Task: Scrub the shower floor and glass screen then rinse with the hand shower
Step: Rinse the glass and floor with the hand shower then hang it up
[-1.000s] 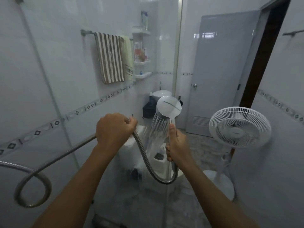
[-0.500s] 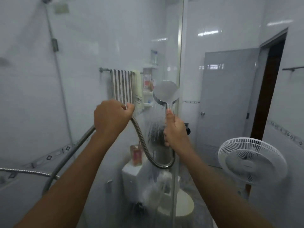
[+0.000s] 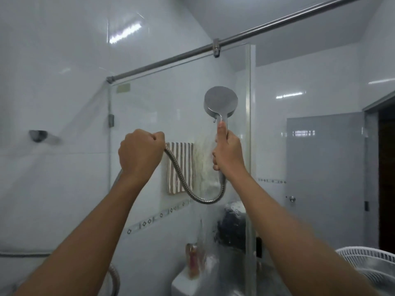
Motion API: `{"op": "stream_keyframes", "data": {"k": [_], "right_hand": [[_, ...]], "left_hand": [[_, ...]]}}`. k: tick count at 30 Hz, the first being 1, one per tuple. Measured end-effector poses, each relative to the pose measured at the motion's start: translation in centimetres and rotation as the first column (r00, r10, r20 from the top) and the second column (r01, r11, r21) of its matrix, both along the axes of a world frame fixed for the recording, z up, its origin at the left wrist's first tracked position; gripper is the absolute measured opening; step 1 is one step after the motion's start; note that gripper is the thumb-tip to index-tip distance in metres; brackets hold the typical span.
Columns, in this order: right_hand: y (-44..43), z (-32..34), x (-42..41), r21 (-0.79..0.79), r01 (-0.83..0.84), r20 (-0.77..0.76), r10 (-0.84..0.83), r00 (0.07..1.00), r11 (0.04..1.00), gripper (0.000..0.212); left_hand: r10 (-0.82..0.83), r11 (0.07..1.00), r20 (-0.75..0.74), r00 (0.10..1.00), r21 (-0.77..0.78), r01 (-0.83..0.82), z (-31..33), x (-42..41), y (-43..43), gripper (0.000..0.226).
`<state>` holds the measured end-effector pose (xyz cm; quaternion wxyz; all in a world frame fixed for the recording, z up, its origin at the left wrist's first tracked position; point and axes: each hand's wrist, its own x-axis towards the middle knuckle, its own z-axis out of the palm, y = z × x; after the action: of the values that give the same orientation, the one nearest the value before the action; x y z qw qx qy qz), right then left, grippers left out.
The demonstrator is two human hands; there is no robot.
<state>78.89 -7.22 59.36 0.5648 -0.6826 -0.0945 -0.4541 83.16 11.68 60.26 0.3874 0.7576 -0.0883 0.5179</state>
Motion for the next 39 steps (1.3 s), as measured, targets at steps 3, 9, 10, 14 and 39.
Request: {"op": "stream_keyframes", "data": {"k": [3,9,10,14,39], "right_hand": [[0.8,1.3,1.5,0.004,-0.027,0.015,0.027,1.000,1.000,0.053],[3.0,3.4,5.0,0.017,-0.078,0.039,0.077,0.996,0.997,0.056],[3.5,3.7,5.8,0.002,-0.074,0.032,0.074,0.997,0.997,0.056],[5.1,4.9,8.8,-0.024,-0.082,0.004,0.082,0.997,0.996,0.059],[17.4,7.3,22.2,-0.060,-0.230,-0.101,0.224,0.969,0.971,0.060]], "left_hand": [[0.021,0.999,-0.001,1.000,-0.025,-0.021,0.8,0.8,0.6,0.043],[0.065,0.997,0.029,0.997,-0.040,-0.064,2.0,2.6,2.5,0.045],[0.075,0.996,0.035,0.997,-0.047,-0.073,2.2,2.9,2.8,0.045],[0.110,0.992,0.044,0.993,-0.072,-0.107,2.5,3.9,4.0,0.046],[0.214,0.970,-0.056,0.975,-0.109,-0.219,0.2,10.0,14.2,0.047]]}}
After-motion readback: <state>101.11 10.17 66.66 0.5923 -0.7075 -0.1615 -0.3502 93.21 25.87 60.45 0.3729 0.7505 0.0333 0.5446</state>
